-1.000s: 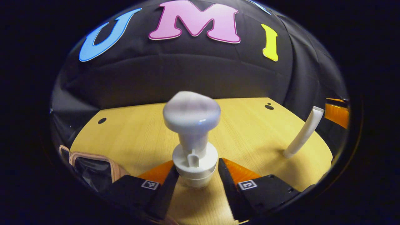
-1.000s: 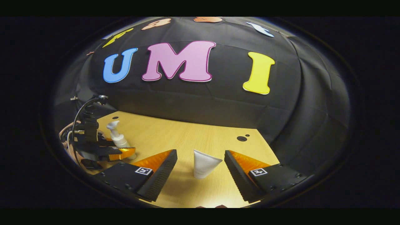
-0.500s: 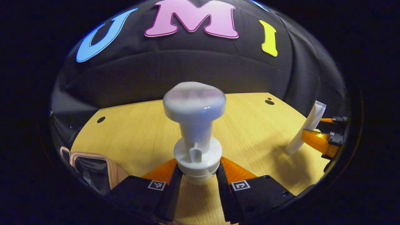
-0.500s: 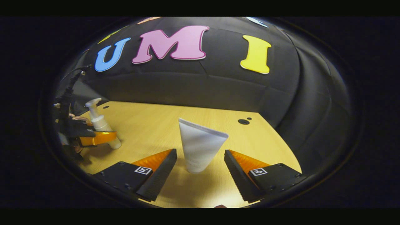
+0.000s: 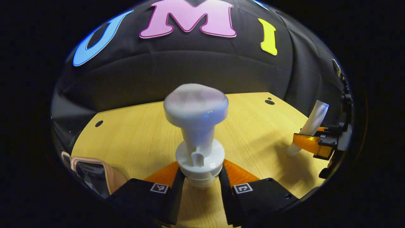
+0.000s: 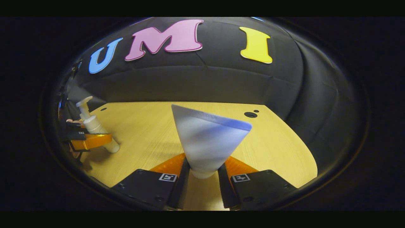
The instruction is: First open the suitcase, pack the skin care products into it, and then close the suitcase.
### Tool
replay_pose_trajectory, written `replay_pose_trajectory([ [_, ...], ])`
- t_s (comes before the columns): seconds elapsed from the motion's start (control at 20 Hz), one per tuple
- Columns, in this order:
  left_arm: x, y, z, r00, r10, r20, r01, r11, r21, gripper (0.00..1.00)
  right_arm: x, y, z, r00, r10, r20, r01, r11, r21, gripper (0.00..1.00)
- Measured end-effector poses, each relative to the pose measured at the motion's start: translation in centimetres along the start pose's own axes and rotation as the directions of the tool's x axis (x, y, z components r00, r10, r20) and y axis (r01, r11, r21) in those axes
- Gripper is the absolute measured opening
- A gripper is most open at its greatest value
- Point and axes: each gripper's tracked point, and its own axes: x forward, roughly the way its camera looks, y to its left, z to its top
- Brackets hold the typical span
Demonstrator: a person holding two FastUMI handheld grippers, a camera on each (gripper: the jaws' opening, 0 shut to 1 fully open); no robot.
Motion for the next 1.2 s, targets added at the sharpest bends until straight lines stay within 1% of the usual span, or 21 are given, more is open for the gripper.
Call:
replay_pose_trajectory([
  [0.05, -0.2, -0.4, -0.1, 1.0, -0.014, -0.013, 0.014, 1.0, -0.005, 0.59, 0.0, 0.0, 0.0, 1.0, -0.002, -0.006, 0.002, 1.0, 0.002, 0.43],
  [0.1, -0.3, -0.7, -0.2, 0.999, -0.035, -0.03, 0.034, 0.999, -0.014, 0.6, 0.0, -0.1, 0.0, 1.0, -0.004, -0.005, 0.004, 1.0, 0.001, 0.42],
  [0.15, -0.7, -1.0, -0.1, 0.998, -0.053, -0.04, 0.053, 0.998, -0.023, 0.57, -0.1, 0.0, 0.0, 1.0, -0.003, -0.007, 0.003, 1.0, -0.004, 0.38],
  [0.25, -1.9, -1.1, 0.8, 0.997, -0.068, -0.04, 0.067, 0.997, -0.038, 0.57, -0.9, 0.2, 0.6, 1.0, 0.003, 0.002, -0.003, 1.0, 0.0, 0.35],
  [0.35, -4.2, -0.7, 2.0, 0.995, -0.09, -0.04, 0.088, 0.995, -0.056, 0.57, -2.2, 0.2, 2.2, 0.999, 0.003, 0.038, -0.003, 1.0, 0.003, 0.24],
  [0.4, -5.9, -0.4, 2.5, 0.993, -0.108, -0.05, 0.106, 0.993, -0.056, 0.57, -3.1, 0.2, 3.2, 0.998, 0.006, 0.056, -0.007, 1.0, 0.006, 0.3],
  [0.45, -7.6, 0.2, 2.8, 0.991, -0.116, -0.065, 0.114, 0.993, -0.043, 0.57, -4.2, 0.4, 4.2, 0.997, 0.014, 0.073, -0.015, 1.0, 0.015, 0.29],
  [0.55, -11.1, 2.8, 2.9, 0.987, -0.107, -0.118, 0.107, 0.994, -0.004, 0.57, -6.0, 1.1, 5.9, 0.993, 0.034, 0.109, -0.037, 0.999, 0.023, 0.29],
  [0.6, -12.6, 4.4, 2.6, 0.983, -0.097, -0.156, 0.099, 0.995, 0.002, 0.6, -7.1, 1.6, 6.9, 0.991, 0.042, 0.129, -0.043, 0.999, 0.007, 0.29],
  [0.65, -14.4, 6.2, 2.2, 0.976, -0.087, -0.201, 0.087, 0.996, -0.011, 0.57, -8.0, 2.0, 7.6, 0.987, 0.051, 0.154, -0.05, 0.999, -0.013, 0.29],
  [0.7, -16.3, 8.2, 1.0, 0.96, -0.079, -0.27, 0.072, 0.997, -0.036, 0.57, -8.9, 2.3, 8.4, 0.982, 0.058, 0.179, -0.055, 0.998, -0.018, 0.29],
  [0.8, -19.1, 11.9, -0.7, 0.927, -0.052, -0.372, 0.016, 0.995, -0.099, 0.6, -10.9, 3.0, 9.6, 0.975, 0.063, 0.213, -0.062, 0.998, -0.015, 0.29],
  [0.85, -20.1, 13.8, -1.6, 0.908, -0.038, -0.418, -0.013, 0.993, -0.118, 0.57, -11.7, 3.2, 10.0, 0.972, 0.063, 0.227, -0.062, 0.998, -0.009, 0.29],
  [0.9, -20.9, 15.4, -2.8, 0.882, -0.025, -0.471, -0.038, 0.992, -0.124, 0.58, -12.6, 3.5, 10.6, 0.969, 0.061, 0.241, -0.062, 0.998, -0.003, 0.27],
  [0.95, -21.8, 16.4, -4.3, 0.84, -0.017, -0.542, -0.057, 0.991, -0.12, 0.58, -13.6, 3.8, 11.2, 0.963, 0.056, 0.263, -0.059, 0.998, 0.001, 0.25],
  [1.0, -22.5, 17.3, -5.8, 0.798, -0.013, -0.602, -0.061, 0.993, -0.103, 0.58, -14.5, 4.2, 11.9, 0.957, 0.055, 0.284, -0.055, 0.998, -0.005, 0.29],
  [1.05, -22.7, 18.0, -7.7, 0.752, -0.013, -0.659, -0.052, 0.995, -0.08, 0.58, -15.3, 4.6, 12.3, 0.953, 0.053, 0.297, -0.049, 0.999, -0.02, 0.29],
  [1.1, -22.8, 18.5, -9.1, 0.72, -0.005, -0.694, -0.052, 0.997, -0.061, 0.58, -16.0, 4.9, 12.6, 0.951, 0.052, 0.306, -0.044, 0.999, -0.03, 0.29],
  [1.15, -22.5, 19.3, -10.7, 0.681, 0.002, -0.732, -0.054, 0.997, -0.047, 0.57, -17.0, 5.6, 12.7, 0.949, 0.058, 0.309, -0.053, 0.998, -0.027, 0.35],
  [1.2, -21.9, 19.9, -12.0, 0.653, 0.008, -0.757, -0.067, 0.997, -0.047, 0.58, -17.8, 6.4, 12.7, 0.946, 0.07, 0.318, -0.064, 0.998, -0.028, 0.29],
])
